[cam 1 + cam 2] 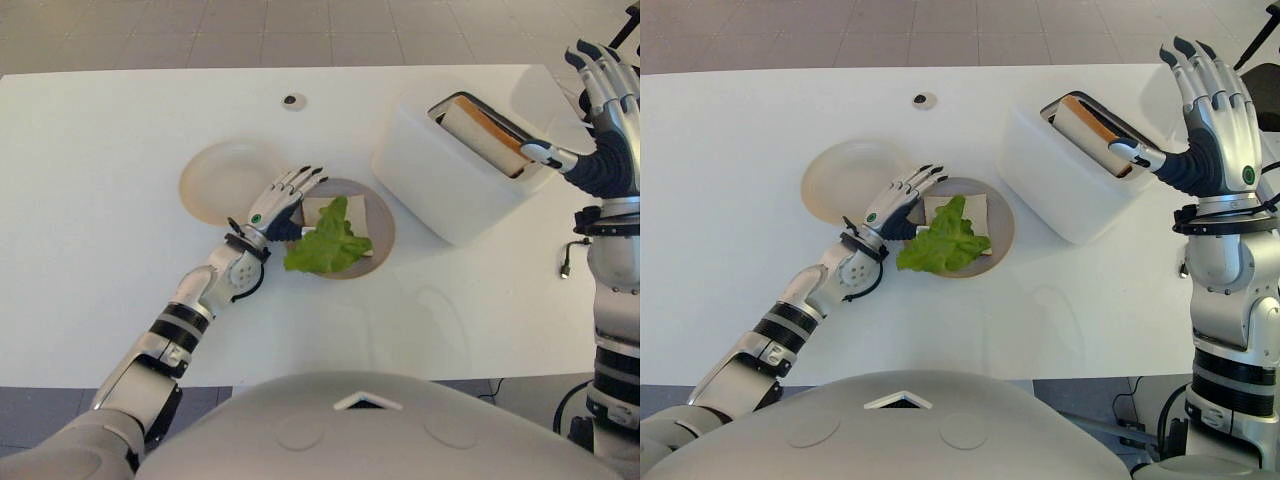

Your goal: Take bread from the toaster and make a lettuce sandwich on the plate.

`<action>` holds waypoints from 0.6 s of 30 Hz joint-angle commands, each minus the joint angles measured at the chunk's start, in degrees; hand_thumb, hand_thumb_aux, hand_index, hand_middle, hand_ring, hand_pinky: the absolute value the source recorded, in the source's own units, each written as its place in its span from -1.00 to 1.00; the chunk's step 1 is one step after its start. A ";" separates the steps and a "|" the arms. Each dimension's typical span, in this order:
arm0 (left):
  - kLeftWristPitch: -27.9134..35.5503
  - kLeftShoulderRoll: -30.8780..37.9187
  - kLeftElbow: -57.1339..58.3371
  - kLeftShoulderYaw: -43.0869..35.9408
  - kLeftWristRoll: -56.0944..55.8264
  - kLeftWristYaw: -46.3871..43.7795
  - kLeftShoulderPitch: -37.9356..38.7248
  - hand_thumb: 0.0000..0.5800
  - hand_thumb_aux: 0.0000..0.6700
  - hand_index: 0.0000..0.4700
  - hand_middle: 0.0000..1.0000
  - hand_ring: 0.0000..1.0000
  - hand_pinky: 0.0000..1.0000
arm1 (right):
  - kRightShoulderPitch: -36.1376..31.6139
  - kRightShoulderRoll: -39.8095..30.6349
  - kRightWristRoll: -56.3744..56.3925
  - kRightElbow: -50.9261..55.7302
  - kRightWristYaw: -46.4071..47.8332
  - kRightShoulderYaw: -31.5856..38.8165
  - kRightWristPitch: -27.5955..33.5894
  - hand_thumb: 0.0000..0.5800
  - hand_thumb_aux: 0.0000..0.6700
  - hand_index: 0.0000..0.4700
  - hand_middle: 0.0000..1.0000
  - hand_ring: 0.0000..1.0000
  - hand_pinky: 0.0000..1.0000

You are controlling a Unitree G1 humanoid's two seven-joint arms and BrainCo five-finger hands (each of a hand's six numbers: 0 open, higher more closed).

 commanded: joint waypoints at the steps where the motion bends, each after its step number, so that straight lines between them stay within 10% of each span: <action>1: 2.80 0.38 2.05 -0.83 3.79 2.75 -3.26 -1.00 -1.00 -1.00 -1.00 -1.00 -1.00 | -0.05 -0.20 0.51 0.50 0.60 0.46 -0.32 -1.00 -1.00 -1.00 -1.00 -1.00 -1.00; 18: 12.45 6.99 -0.68 3.08 8.78 14.11 -2.22 -1.00 -1.00 -1.00 -1.00 -1.00 -1.00 | -4.22 3.47 -1.46 2.30 -0.35 9.85 -0.66 -1.00 -1.00 -1.00 -1.00 -1.00 -1.00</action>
